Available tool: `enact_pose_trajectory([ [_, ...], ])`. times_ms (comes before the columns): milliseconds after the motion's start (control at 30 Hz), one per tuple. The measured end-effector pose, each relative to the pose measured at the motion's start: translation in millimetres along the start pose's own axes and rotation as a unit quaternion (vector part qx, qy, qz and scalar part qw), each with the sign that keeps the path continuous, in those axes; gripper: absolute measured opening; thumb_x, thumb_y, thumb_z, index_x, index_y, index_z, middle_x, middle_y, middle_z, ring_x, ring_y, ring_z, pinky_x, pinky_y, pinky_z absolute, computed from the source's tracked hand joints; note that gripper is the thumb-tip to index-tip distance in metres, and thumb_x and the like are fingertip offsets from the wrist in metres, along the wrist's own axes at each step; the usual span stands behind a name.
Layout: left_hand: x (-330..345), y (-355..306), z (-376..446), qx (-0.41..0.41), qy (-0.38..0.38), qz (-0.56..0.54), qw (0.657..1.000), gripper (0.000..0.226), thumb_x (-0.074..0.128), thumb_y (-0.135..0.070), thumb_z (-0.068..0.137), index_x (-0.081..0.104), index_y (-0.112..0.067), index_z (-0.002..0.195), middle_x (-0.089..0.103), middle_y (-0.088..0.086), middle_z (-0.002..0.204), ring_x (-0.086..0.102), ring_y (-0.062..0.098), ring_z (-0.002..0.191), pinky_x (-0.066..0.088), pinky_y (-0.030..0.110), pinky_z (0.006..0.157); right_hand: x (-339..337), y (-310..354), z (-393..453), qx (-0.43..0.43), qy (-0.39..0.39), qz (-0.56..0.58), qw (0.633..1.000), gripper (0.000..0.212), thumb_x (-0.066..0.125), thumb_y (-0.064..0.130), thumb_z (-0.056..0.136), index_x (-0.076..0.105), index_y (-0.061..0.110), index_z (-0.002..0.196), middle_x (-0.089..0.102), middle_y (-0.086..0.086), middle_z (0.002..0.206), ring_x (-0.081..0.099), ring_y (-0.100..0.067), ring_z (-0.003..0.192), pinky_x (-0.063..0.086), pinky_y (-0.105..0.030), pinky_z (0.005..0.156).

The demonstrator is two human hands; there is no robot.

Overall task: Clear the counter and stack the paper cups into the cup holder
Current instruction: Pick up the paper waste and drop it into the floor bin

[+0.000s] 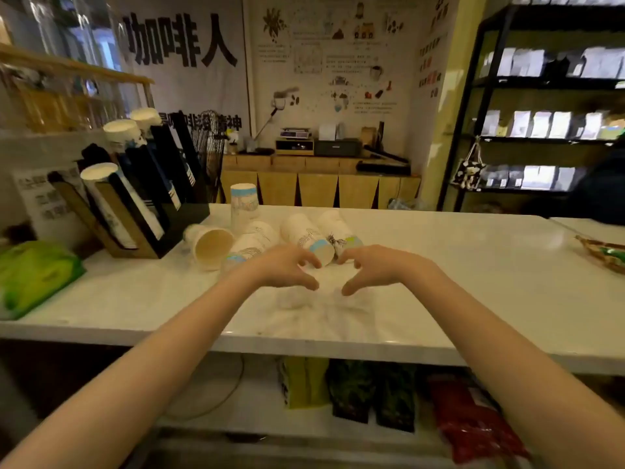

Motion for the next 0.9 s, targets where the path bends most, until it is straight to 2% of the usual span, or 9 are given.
enact_pose_trajectory([
  [67,11,7,-2,0.005,0.001,0.040,0.999,0.048,0.062,-0.030,0.080,0.049,-0.024,0.127,0.047,0.002,0.138,0.044,0.019,0.123,0.035,0.028,0.097,10,-1,3,0.007,0.013,-0.028,1.000,0.070,0.069,0.038,0.075,0.039,0.025,0.137,0.043,-0.003,0.142,0.043,-0.023,0.127,0.038,-0.033,0.097],
  [167,33,22,0,-0.009,-0.003,0.046,0.999,0.050,0.061,-0.025,0.080,0.047,-0.025,0.128,0.048,0.008,0.136,0.043,0.023,0.124,0.035,0.033,0.099,30,-9,9,0.017,0.029,-0.066,0.997,0.061,0.066,0.033,0.078,0.044,0.024,0.134,0.046,-0.004,0.141,0.044,-0.024,0.127,0.039,-0.035,0.101],
  [300,48,34,-3,-0.014,-0.094,-0.019,0.995,0.040,0.055,-0.018,0.082,0.054,-0.027,0.121,0.056,0.010,0.125,0.051,0.024,0.115,0.040,0.032,0.096,40,-18,7,0.013,-0.050,-0.063,0.997,0.037,0.055,0.024,0.084,0.058,0.020,0.120,0.060,-0.006,0.126,0.055,-0.026,0.113,0.046,-0.036,0.087],
  [400,54,38,-12,-0.017,-0.156,-0.060,0.986,0.037,0.054,-0.018,0.082,0.057,-0.026,0.119,0.060,0.009,0.119,0.055,0.021,0.106,0.039,0.027,0.089,41,-16,-2,-0.003,-0.102,0.008,0.995,0.032,0.056,0.022,0.084,0.062,0.016,0.115,0.064,-0.008,0.121,0.057,-0.028,0.109,0.047,-0.037,0.088],
  [467,51,39,-20,-0.006,-0.181,-0.118,0.976,0.042,0.056,-0.016,0.081,0.053,-0.022,0.122,0.060,0.010,0.117,0.056,0.019,0.099,0.039,0.025,0.086,37,-8,-12,-0.030,-0.132,0.067,0.989,0.031,0.058,0.021,0.083,0.064,0.011,0.112,0.065,-0.011,0.117,0.058,-0.027,0.102,0.047,-0.038,0.087],
  [567,44,39,-32,-0.012,-0.204,-0.248,0.947,0.055,0.060,-0.016,0.080,0.040,-0.023,0.131,0.056,0.007,0.107,0.057,0.018,0.088,0.048,0.027,0.078,34,10,-29,-0.083,-0.149,0.142,0.975,0.027,0.063,0.024,0.081,0.066,0.008,0.102,0.068,-0.012,0.098,0.057,-0.019,0.077,0.050,-0.035,0.068],
  [700,40,39,-58,-0.016,-0.157,-0.433,0.888,0.044,0.059,-0.010,0.082,0.042,-0.023,0.120,0.059,0.002,0.089,0.062,0.013,0.072,0.055,0.020,0.057,41,36,-47,-0.094,-0.084,0.307,0.943,0.033,0.072,0.024,0.076,0.059,0.015,0.105,0.059,-0.006,0.061,0.053,-0.012,0.046,0.048,-0.027,0.038],
  [833,56,56,-101,-0.036,-0.024,-0.494,0.869,0.021,0.055,-0.002,0.081,0.052,-0.019,0.092,0.066,0.000,0.069,0.059,0.011,0.056,0.049,0.021,0.046,63,61,-59,-0.087,0.010,0.383,0.920,0.033,0.071,0.027,0.077,0.059,0.015,0.105,0.051,-0.003,0.050,0.042,-0.012,0.036,0.034,-0.022,0.035],
  [900,71,72,-123,-0.048,0.023,-0.461,0.886,0.018,0.054,0.001,0.080,0.054,-0.017,0.085,0.064,-0.009,0.059,0.057,0.005,0.050,0.045,0.017,0.044,81,72,-63,-0.089,0.043,0.382,0.919,0.030,0.069,0.032,0.077,0.061,0.013,0.100,0.047,-0.005,0.052,0.038,-0.013,0.037,0.030,-0.021,0.035],
])
Point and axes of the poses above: each hand's wrist, its own z-axis towards the middle knuckle, its own x-axis out of the palm, y = z × x, the point moved 4 cm from there along z, towards the middle knuckle
